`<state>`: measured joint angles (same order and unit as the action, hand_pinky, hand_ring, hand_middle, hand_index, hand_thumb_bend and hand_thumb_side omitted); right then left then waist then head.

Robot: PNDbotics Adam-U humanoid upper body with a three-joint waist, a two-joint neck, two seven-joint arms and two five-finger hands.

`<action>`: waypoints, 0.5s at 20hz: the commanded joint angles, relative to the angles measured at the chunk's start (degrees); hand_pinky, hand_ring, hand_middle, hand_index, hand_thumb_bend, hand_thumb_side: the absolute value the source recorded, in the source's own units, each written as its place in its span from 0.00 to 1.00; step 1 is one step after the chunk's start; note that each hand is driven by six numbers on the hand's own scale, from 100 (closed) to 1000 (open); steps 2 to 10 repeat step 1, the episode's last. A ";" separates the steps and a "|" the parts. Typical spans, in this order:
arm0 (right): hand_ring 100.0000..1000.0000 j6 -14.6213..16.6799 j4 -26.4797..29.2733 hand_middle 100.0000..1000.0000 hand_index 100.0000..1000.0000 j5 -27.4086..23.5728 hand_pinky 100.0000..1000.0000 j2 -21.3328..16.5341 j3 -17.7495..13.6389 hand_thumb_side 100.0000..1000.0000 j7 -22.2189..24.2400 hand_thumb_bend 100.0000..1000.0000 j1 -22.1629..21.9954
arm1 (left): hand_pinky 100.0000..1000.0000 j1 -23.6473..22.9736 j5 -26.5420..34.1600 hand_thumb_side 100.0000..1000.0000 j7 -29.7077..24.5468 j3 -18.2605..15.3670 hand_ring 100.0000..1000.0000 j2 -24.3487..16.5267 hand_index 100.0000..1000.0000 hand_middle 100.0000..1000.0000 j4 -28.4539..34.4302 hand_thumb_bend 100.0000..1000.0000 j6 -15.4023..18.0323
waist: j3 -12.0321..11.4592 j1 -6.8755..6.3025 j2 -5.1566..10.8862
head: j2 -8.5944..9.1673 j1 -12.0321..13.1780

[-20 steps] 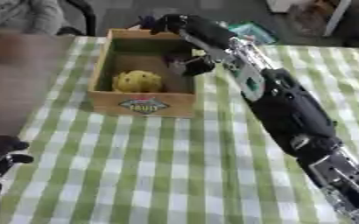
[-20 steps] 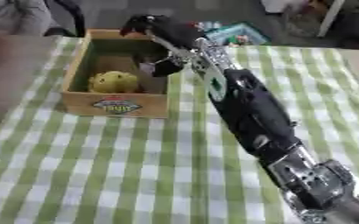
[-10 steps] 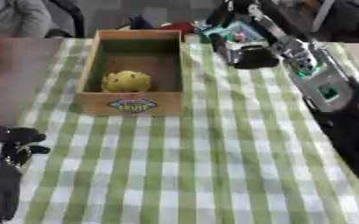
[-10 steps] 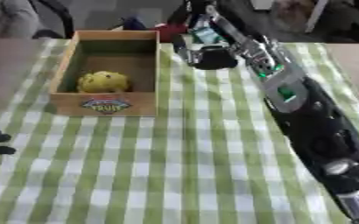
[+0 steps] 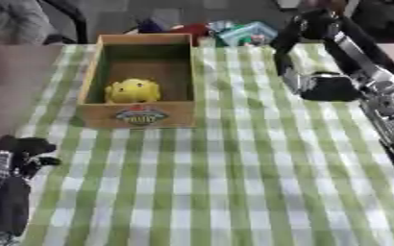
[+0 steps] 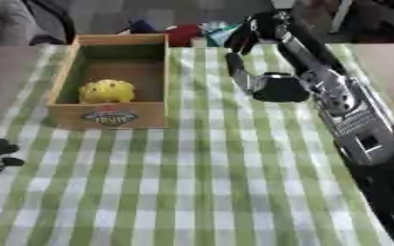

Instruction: Pick up objects on the table and place them in the box.

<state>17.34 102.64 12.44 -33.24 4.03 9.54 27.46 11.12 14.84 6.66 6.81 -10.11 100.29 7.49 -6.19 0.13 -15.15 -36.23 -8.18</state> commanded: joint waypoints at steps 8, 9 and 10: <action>0.58 -0.79 2.69 0.47 0.66 0.41 0.48 0.24 -1.90 0.28 -0.09 0.00 -1.72 | 0.49 0.24 -0.21 0.67 0.35 -0.70 0.59 -0.95 0.46 0.51 0.68 0.00 0.11 | 0.35 -0.07 0.67 | -0.06 0.26; 0.58 -0.79 2.69 0.47 0.66 0.41 0.48 0.24 -1.90 0.28 -0.09 0.00 -1.72 | 0.49 0.24 -0.21 0.67 0.35 -0.70 0.59 -0.95 0.46 0.51 0.68 0.00 0.11 | 0.35 -0.07 0.67 | -0.06 0.26; 0.58 -0.79 2.69 0.47 0.66 0.41 0.48 0.24 -1.90 0.28 -0.09 0.00 -1.72 | 0.49 0.24 -0.21 0.67 0.35 -0.70 0.59 -0.95 0.46 0.51 0.68 0.00 0.11 | 0.35 -0.07 0.67 | -0.06 0.26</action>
